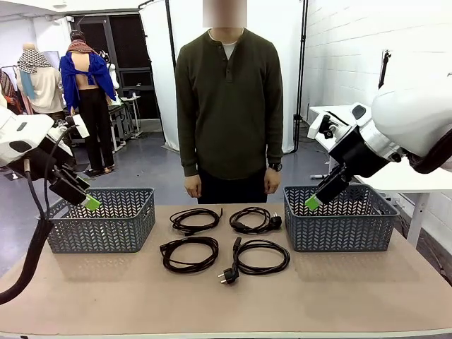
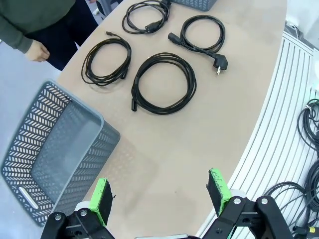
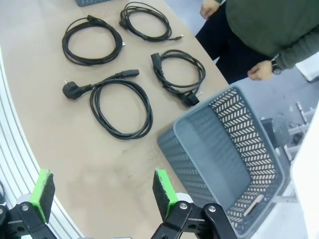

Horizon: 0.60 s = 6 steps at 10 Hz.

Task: Organize the cables according to human instructions.
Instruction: Pick up a bundle of cables and place it in the basket indicated by the human.

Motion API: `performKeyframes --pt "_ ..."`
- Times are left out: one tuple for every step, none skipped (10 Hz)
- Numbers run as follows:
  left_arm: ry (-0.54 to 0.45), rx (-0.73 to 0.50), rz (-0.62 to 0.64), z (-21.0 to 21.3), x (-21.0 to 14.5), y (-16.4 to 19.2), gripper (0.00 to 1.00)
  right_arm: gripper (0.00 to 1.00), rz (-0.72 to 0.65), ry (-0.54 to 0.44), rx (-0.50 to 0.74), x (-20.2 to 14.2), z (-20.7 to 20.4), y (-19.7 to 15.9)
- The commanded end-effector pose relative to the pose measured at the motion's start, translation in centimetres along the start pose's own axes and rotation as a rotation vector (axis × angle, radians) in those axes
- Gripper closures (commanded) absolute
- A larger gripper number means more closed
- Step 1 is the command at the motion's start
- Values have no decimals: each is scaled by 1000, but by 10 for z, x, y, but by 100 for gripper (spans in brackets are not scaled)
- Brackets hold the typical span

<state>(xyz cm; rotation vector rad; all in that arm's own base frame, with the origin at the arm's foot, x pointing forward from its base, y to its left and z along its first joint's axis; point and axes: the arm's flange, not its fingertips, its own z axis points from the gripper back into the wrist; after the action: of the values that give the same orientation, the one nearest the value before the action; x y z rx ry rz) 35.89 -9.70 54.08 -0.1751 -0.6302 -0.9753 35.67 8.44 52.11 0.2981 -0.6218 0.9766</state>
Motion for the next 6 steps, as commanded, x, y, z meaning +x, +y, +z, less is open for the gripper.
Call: performKeyframes --pt "-20 2 -4 -3 -2 1 0 0 -1 -16 15 1 -1 -1" --pt "-20 2 -4 -3 -2 1 0 0 -1 -16 15 1 -1 -1" --pt "-20 2 -4 -3 -2 1 0 0 -1 -16 15 1 -1 -1" --pt "-20 2 -4 -3 -2 1 0 0 -1 -16 15 1 -1 -1" --pt "-20 2 -4 -3 -2 1 0 0 -1 -16 15 1 -1 -1" --pt "-20 2 -4 -3 -2 1 0 0 -1 -16 15 1 -1 -1"
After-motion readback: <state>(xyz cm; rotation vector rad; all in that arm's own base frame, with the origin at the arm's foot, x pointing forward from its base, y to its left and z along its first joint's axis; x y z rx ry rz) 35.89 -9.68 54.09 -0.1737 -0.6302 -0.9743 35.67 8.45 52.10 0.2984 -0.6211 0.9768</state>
